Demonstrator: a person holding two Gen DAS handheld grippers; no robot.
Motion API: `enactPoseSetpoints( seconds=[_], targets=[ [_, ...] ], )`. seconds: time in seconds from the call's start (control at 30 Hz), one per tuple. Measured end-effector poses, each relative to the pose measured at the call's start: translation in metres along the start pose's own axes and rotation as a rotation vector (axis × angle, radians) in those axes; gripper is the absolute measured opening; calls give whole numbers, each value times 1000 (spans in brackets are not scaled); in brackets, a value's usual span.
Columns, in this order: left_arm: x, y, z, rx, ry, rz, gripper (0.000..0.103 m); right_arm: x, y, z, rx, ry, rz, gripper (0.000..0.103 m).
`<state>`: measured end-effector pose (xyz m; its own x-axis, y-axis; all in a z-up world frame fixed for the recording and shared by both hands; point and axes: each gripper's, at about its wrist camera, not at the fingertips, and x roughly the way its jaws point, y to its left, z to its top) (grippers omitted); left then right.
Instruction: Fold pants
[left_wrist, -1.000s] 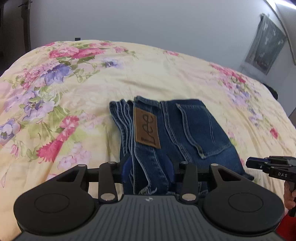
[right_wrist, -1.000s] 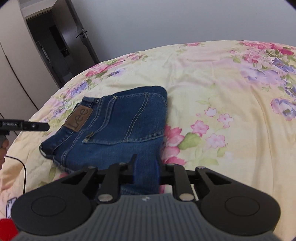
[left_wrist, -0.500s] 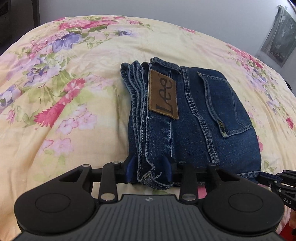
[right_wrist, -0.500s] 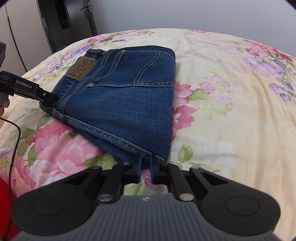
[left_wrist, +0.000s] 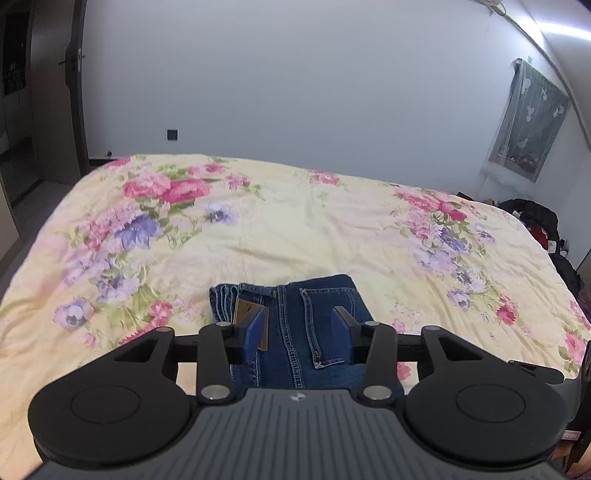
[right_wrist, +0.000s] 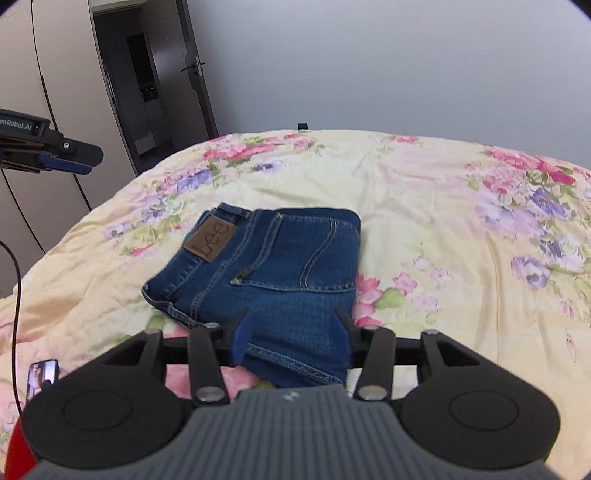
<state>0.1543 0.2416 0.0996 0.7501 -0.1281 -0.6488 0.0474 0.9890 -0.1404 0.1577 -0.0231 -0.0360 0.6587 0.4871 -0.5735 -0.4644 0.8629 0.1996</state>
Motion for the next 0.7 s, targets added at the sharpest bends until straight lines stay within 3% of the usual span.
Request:
enactPoseSetpoints(
  seconds=[0.13,0.23,0.33,0.5,0.7],
  targets=[
    [-42,-24,-1,45,-39,70,80,-33,19,8,-20,-56,-4,65],
    [-58,-36,-19,58,-83,123,89,-55,31,4,-13,-110,-27,77],
    [-62,-48,-46,91,-136,223,90,-73,40,-5,-2,-171,-79,81],
    [-49,-59,-90,80,-133,307,90,-86,45,-25,7,-225,-169,82],
    [-18,-46,-133,-43,-33,334,90,-72,44,-47,51,-169,-196,82]
  ],
)
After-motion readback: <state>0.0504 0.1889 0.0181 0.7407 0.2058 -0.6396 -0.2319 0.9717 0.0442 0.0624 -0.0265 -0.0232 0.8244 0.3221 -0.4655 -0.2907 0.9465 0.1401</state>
